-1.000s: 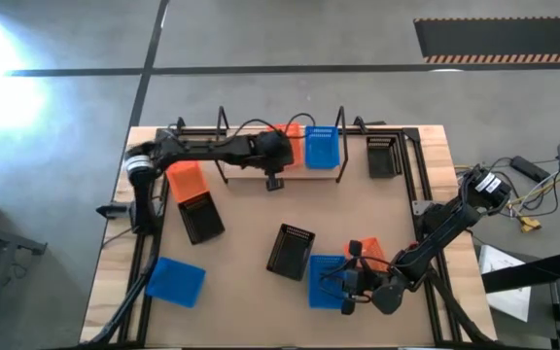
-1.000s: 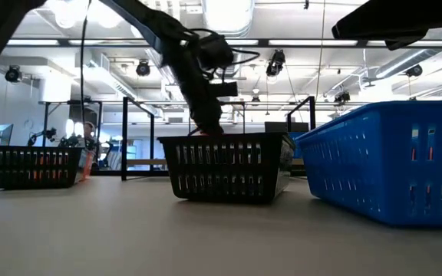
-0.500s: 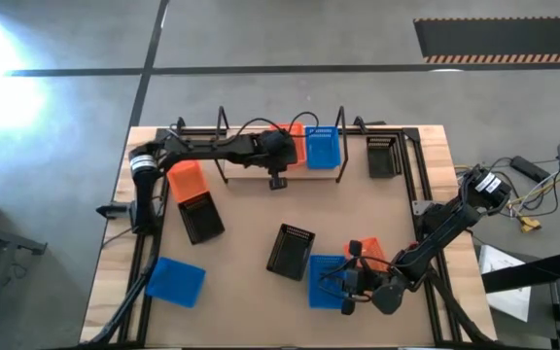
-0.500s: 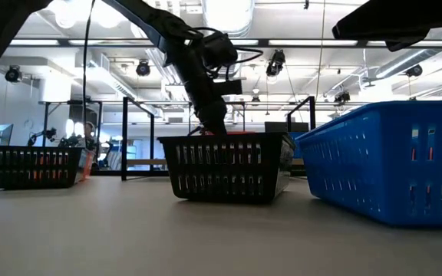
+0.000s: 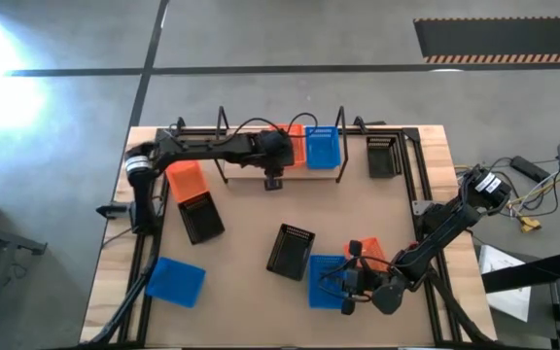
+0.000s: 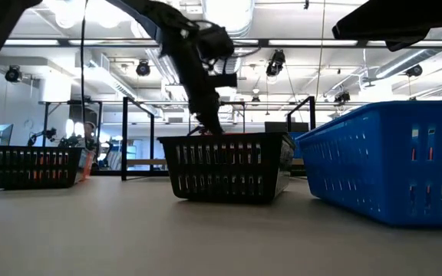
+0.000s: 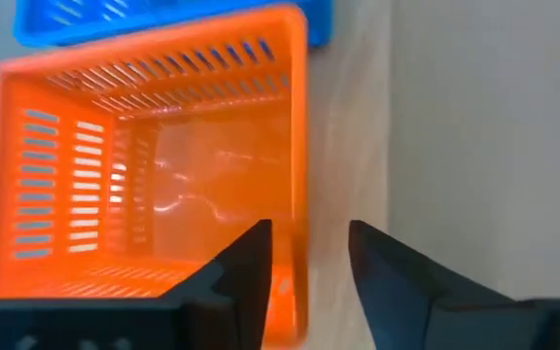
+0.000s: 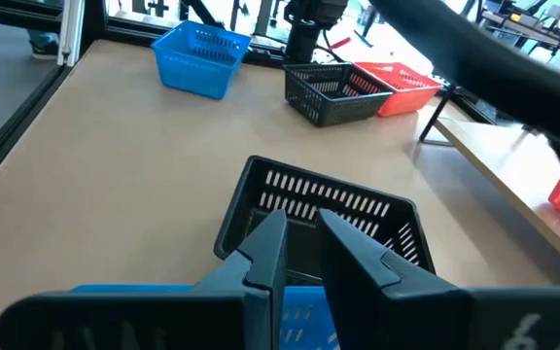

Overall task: Stack baskets on shelf by color
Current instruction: Put the bottom black bin on the shelf

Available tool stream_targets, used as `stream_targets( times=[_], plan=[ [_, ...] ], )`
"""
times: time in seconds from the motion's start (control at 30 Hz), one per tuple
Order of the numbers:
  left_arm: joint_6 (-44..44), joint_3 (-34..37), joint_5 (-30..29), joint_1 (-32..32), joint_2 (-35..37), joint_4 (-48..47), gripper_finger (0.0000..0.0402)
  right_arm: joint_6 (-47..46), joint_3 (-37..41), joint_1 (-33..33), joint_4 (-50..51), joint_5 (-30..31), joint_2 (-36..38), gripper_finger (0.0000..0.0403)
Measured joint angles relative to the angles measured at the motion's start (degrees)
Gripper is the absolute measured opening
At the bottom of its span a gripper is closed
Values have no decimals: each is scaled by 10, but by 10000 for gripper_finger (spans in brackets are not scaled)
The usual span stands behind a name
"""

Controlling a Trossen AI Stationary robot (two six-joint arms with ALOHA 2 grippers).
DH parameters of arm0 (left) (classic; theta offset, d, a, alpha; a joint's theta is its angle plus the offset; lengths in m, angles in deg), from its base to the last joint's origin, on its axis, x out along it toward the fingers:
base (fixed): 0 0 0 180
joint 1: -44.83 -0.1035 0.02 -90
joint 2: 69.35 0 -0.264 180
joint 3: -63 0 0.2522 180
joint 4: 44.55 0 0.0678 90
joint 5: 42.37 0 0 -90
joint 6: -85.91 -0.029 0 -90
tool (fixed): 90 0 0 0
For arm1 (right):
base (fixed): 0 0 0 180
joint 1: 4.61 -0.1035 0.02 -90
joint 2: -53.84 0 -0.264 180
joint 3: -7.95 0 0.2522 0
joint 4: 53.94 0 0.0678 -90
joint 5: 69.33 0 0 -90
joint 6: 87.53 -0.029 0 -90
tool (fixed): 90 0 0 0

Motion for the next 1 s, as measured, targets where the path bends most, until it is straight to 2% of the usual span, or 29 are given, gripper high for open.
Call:
stream_targets(
  times=[0.27,0.53,0.73,0.87,1.0],
  plan=[
    [46,8,-2,72,104,-103,140,-5,8,0,-1,0,0,52],
    [52,109,16,255,197,-53,140,-8,18,8,-4,15,0,52],
    [143,208,16,377,211,89,140,-4,21,15,-4,14,0,52],
    [227,287,11,422,207,288,140,0,21,27,-4,13,0,52],
    [283,367,4,442,196,497,140,0,21,46,-5,13,0,52]
  ],
)
